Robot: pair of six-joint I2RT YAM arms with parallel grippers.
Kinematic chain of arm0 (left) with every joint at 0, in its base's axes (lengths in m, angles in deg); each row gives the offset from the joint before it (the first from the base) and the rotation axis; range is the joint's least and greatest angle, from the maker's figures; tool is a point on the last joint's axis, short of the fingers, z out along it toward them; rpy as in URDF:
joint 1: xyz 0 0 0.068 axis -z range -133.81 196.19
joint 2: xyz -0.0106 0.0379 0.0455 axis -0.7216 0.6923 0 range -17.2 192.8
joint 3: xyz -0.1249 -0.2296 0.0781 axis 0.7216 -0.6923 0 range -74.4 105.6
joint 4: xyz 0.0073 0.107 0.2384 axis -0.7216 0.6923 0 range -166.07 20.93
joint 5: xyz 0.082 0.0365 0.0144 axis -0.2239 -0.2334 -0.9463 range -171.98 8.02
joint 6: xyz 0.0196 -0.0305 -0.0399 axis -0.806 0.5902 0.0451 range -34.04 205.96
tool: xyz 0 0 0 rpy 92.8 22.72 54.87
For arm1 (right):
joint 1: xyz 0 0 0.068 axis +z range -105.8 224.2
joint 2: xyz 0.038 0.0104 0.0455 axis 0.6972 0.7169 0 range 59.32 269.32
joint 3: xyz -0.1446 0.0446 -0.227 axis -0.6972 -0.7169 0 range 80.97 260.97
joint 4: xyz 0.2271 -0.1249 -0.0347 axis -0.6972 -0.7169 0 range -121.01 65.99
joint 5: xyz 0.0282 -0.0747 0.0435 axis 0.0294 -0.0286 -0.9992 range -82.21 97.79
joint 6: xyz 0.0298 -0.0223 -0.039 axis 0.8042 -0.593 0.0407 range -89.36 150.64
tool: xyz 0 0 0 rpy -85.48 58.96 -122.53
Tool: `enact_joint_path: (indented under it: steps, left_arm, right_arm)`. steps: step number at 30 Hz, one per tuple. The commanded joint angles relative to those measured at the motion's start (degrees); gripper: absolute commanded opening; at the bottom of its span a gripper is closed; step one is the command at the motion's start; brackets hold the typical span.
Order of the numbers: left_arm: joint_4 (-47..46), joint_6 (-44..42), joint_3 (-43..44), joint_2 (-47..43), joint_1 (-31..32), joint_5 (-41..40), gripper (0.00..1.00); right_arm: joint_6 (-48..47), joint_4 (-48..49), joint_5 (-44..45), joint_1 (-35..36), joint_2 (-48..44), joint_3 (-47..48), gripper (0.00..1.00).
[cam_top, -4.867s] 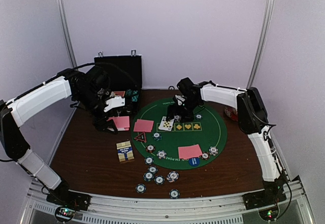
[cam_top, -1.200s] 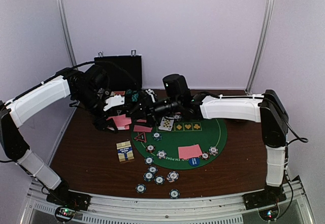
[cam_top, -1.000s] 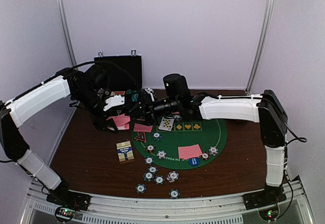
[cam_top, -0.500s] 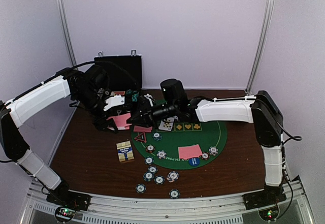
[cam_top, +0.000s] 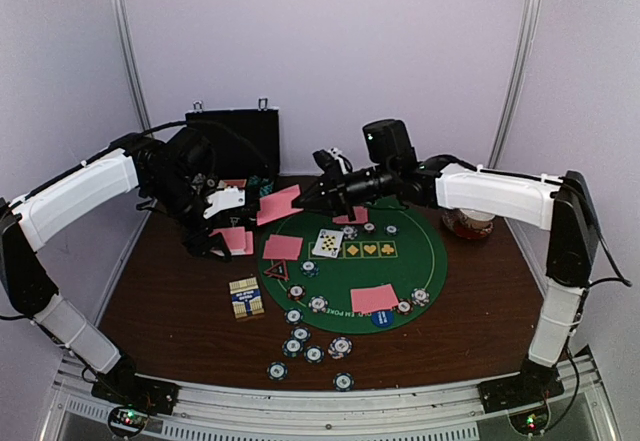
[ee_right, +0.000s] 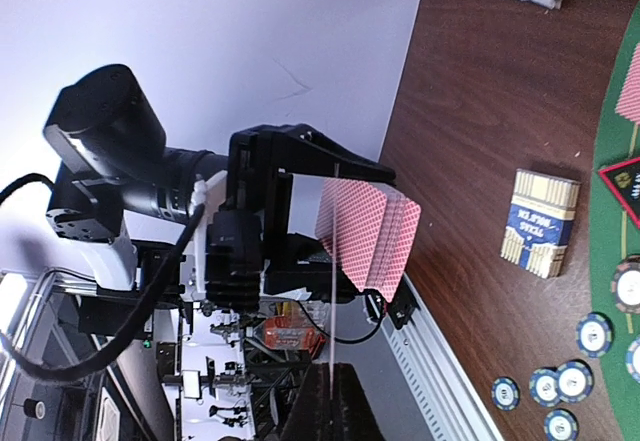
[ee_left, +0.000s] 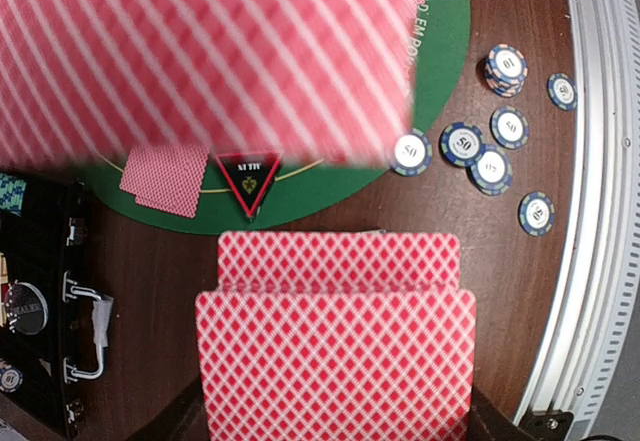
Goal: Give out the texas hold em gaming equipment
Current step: Pick up the poker card from the face-down deck piles, then flop the poker card in the community card area.
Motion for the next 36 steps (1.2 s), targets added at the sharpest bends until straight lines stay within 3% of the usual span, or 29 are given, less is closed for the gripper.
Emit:
enact_joint_path:
  steps: [1, 5, 9, 13, 20, 26, 32, 36]
  left_arm:
    - [-0.27, 0.22, 0.91, -0.92, -0.44, -0.11, 0.0]
    - [0.22, 0.33, 1.46, -0.46, -0.51, -0.56, 0.0]
    - [0.52, 0.64, 1.61, -0.23, -0.94, 0.79, 0.0]
    - [0.52, 0.95, 1.36, -0.14, -1.22, 1.5, 0.0]
    - [1.16, 1.24, 1.49, -0.09, -1.58, 1.85, 0.0]
    - [1.68, 1.36, 1.54, -0.7, -1.7, 2.08, 0.0]
    - [1.97, 1.35, 1.42, -0.75, -1.76, 2.26, 0.0]
    - [1.98, 1.3, 1.43, -1.01, -1.76, 2.57, 0.0]
  right_arm:
    - [-9.92, -11.9, 1.16, -3.2, -5.46, -1.26, 0.0]
    - [-23.17, -27.56, 5.24, -5.79, -7.64, 2.43, 0.0]
    - [-41.61, -49.0, 19.54, -6.11, -5.84, 11.12, 0.0]
    - [-52.02, -54.51, 33.3, -5.74, -4.06, 13.2, 0.0]
    - [-69.84, -49.79, 62.78, -0.05, 1.01, 13.63, 0.0]
    - [-83.96, -38.55, 85.12, 7.47, 8.45, 13.11, 0.0]
    - [-96.97, -25.93, 98.17, 11.59, 15.92, 9.91, 0.0]
    - [-99.28, -23.21, 99.27, 12.32, 18.85, 8.56, 0.0]
